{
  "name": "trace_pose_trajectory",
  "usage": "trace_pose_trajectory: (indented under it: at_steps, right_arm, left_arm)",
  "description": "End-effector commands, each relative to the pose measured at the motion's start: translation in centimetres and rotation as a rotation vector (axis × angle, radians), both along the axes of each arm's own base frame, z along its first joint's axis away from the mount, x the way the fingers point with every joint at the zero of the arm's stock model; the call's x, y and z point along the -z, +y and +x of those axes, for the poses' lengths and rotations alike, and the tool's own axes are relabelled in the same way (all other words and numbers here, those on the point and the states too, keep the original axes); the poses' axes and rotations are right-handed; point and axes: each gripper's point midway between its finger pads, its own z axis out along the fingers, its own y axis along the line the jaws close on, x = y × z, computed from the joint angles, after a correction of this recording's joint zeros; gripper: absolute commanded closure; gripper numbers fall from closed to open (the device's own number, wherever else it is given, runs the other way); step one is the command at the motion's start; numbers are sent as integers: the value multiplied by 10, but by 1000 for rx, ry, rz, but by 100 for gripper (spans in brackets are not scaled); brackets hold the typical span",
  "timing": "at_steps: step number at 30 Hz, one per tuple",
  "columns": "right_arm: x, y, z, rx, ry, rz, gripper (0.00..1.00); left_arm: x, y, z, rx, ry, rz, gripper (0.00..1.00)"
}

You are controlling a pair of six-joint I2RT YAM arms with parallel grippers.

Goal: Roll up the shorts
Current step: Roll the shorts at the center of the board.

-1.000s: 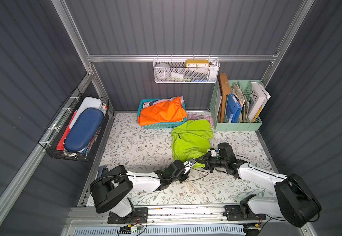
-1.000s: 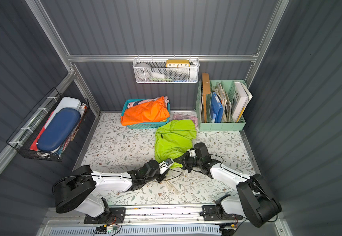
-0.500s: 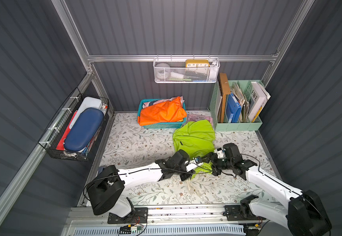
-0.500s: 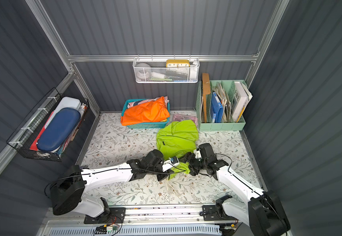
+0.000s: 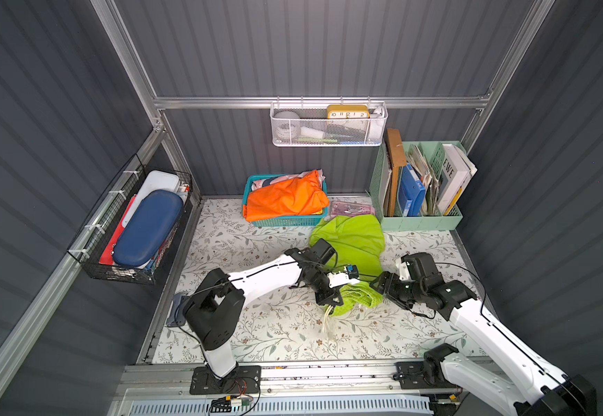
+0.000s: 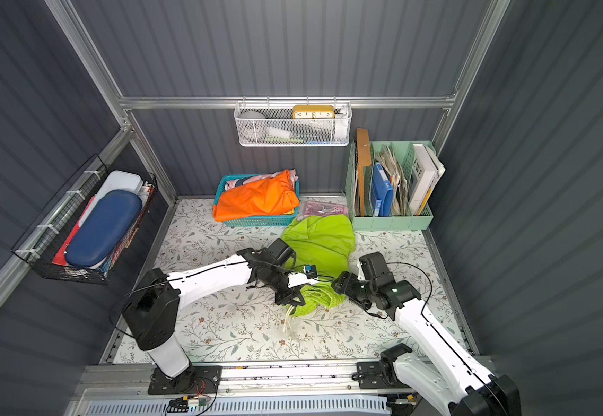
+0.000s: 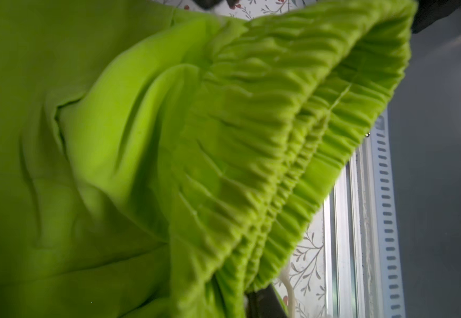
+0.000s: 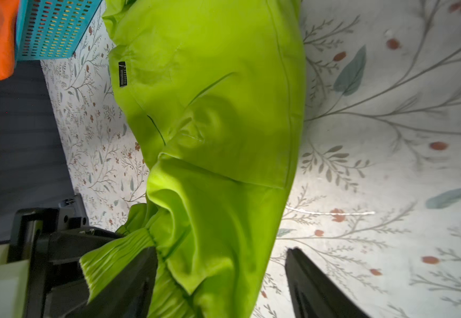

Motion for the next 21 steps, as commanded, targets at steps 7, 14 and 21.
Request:
trace_pose_trajectory:
  at_steps: [7,14,21]
  right_arm:
    - [-65,-8,14,-293,-418,-255,27]
    - [-92,2,7,-554,-671,-402,20]
    - [-72,18,-19,-946,-760,-563,19]
  left_arm:
    - [-5,-19,-12,108,238,6,88]
    - [31,-26,3,105,377,27,88]
    - [59,-32,26,72,448,36,88]
